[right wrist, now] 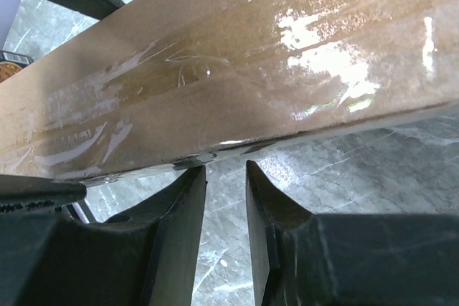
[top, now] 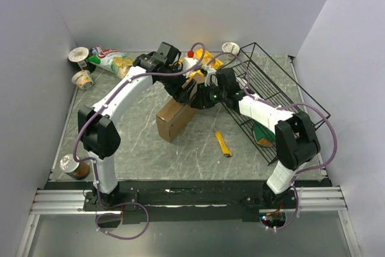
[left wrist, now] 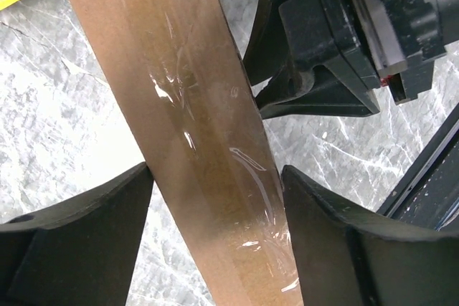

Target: Unpack the express box

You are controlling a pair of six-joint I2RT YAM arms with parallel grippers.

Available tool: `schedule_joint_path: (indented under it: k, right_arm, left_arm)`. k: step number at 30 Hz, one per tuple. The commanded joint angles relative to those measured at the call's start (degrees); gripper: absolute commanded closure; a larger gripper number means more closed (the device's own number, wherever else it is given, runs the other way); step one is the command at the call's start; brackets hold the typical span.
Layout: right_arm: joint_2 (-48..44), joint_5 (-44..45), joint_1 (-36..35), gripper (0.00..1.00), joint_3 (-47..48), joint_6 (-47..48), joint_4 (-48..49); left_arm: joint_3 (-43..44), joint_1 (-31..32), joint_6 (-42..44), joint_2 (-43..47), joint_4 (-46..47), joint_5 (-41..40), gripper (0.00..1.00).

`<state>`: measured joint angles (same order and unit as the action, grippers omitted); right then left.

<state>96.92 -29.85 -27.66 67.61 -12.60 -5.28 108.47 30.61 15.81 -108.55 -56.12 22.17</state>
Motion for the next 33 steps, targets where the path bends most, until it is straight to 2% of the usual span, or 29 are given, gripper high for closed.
schedule_joint_path:
  k: [1,6,8,11,19,26,27,33]
  right_arm:
    - [0.55,0.49,-0.55,0.64,2.87,-0.06,1.59]
    - [0.46,0.4,-0.64,0.64,2.79,-0.32,1.59]
    - [0.63,0.23,-0.55,0.64,2.96,-0.15,1.5]
    - [0.9,0.31,-0.47,0.64,3.23,-0.23,1.41]
    - [1.34,0.58,-0.73,0.64,3.23,-0.23,1.59]
    - [1.25,1.89,-1.26,0.64,2.96,0.64,1.24]
    - [1.25,1.98,-1.34,0.64,2.96,0.82,1.15]
    - [1.69,2.51,-2.05,0.64,3.58,1.53,0.62]
  left_arm:
    - [2.45,0.06,1.24,-0.17,-1.89,2.08,0.24]
    - [2.45,0.24,2.64,-0.17,-1.98,1.47,0.05]
    - [2.01,0.76,2.65,0.01,-1.36,-0.19,0.03]
    - [1.31,1.03,1.77,-0.43,-0.75,-2.31,0.06]
    - [2.09,0.94,1.94,-0.96,-0.92,-2.93,0.24]
    - [4.12,-3.09,0.62,0.27,-2.51,7.52,0.33]
    - [4.21,-3.97,0.45,0.45,-2.42,11.36,0.33]
    - [4.13,-8.11,0.53,-0.08,-3.38,18.34,0.39]
